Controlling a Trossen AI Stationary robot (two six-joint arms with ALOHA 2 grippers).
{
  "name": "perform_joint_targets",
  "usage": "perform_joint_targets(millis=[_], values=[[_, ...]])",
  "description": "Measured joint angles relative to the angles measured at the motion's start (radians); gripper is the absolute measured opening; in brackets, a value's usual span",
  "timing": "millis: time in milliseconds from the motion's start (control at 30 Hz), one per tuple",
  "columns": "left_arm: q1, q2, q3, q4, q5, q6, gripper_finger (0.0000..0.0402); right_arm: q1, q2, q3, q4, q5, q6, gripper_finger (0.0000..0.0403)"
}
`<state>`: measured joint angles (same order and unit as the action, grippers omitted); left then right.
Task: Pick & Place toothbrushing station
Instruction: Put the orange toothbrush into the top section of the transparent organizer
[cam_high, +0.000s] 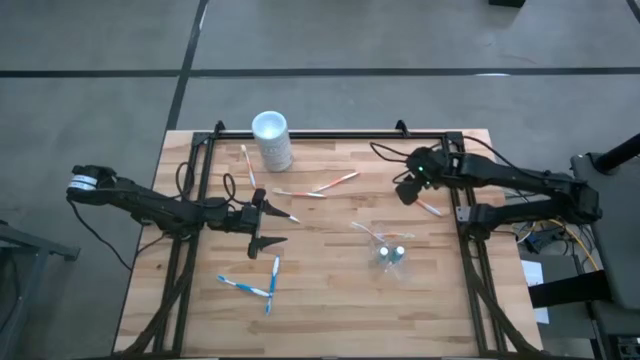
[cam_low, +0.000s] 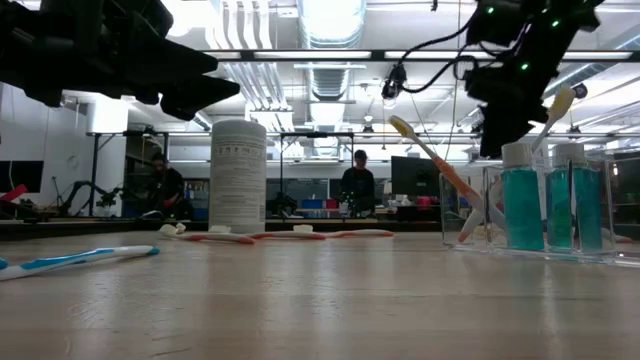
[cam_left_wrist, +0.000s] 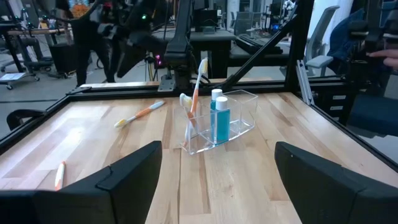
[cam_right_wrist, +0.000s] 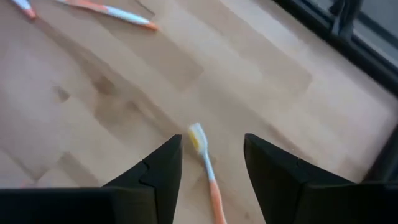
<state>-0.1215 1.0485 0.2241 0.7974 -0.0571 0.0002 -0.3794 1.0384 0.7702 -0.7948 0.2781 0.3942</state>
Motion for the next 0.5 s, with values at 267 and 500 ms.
perform_joint_targets(millis=[267, 500], values=[[0.000, 0.000, 0.000, 0.001, 0.000, 0.000, 0.0319, -0.037, 0.129, -0.008, 0.079, -0.098, -0.030, 0.0155], [0.000, 0.000, 0.000, 0.003, 0.000, 0.000, 0.0319, -0.086, 0.139, -0.119, 0.302, -0.177, -0.077, 0.0155]])
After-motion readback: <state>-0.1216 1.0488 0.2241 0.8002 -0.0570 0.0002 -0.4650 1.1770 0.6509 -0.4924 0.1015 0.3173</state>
